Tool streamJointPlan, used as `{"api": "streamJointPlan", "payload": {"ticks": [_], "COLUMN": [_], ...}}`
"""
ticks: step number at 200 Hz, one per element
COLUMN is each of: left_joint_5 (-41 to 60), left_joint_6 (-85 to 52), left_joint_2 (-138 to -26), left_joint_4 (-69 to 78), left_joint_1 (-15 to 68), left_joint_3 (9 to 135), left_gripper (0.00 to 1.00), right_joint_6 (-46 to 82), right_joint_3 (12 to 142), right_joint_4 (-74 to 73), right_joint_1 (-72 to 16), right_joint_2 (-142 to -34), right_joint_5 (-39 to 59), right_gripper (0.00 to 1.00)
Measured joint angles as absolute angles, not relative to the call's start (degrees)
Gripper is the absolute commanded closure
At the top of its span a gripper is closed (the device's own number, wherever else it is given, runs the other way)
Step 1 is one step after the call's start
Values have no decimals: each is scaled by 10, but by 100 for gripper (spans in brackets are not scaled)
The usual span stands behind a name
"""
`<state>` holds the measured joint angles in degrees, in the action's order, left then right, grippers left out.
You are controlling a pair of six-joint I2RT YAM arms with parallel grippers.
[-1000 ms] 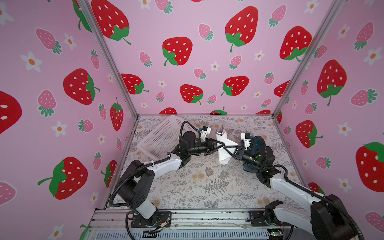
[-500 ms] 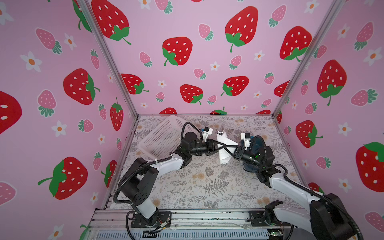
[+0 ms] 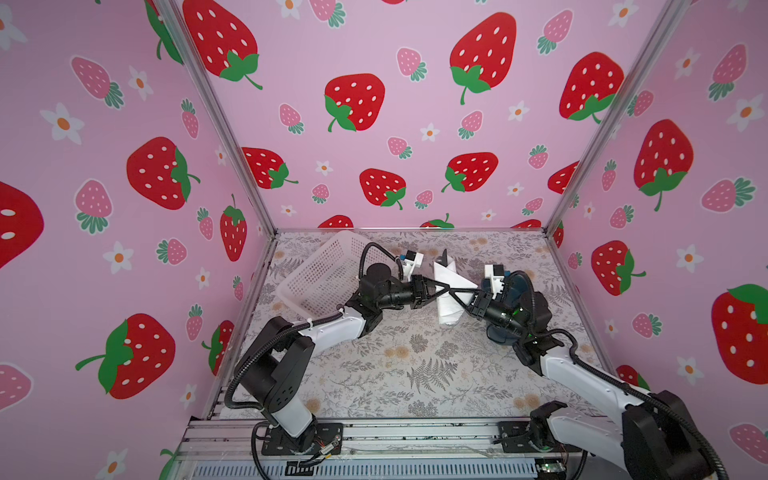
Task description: Place the utensils on the paper napkin and roll it up
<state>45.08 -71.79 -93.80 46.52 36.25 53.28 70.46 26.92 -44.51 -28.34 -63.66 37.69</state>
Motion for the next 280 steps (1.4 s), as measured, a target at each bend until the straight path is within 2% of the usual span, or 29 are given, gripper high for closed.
{"api": "streamJointPlan", "payload": {"ticks": [75,123,158,188,207,210,230,280], "left_joint_5": [439,434,434,428,422,421,419,411], "left_joint_6": [-704,-693,-684,-673,-667,-665,-660,-658], "left_joint_2": [-915,-905,-889,-876,-863,-862,-855,-854], "left_joint_4": [465,464,465,466,465,465,466,471], "left_joint_1": [365,366,366,366,365,364,362,358], "left_joint_3": [530,527,522,516,508,507,504,501], "left_gripper": [92,93,93,93,93,93,93,93], "right_joint_6": [704,698,688,672,656,653,628,581], "right_joint_3": [290,290,305,322,338,341,364,401], "right_joint_4": [-451,-441,-418,-387,-355,-350,-301,-199], "right_joint_1": [-287,-288,-288,-288,-288,-288,-288,-288], "right_joint_2": [-623,-607,-602,-590,-578,-576,-558,-512], "right_joint_5": [397,390,382,373,364,362,344,291], "right_gripper": [75,66,55,49,49,46,43,41]}}
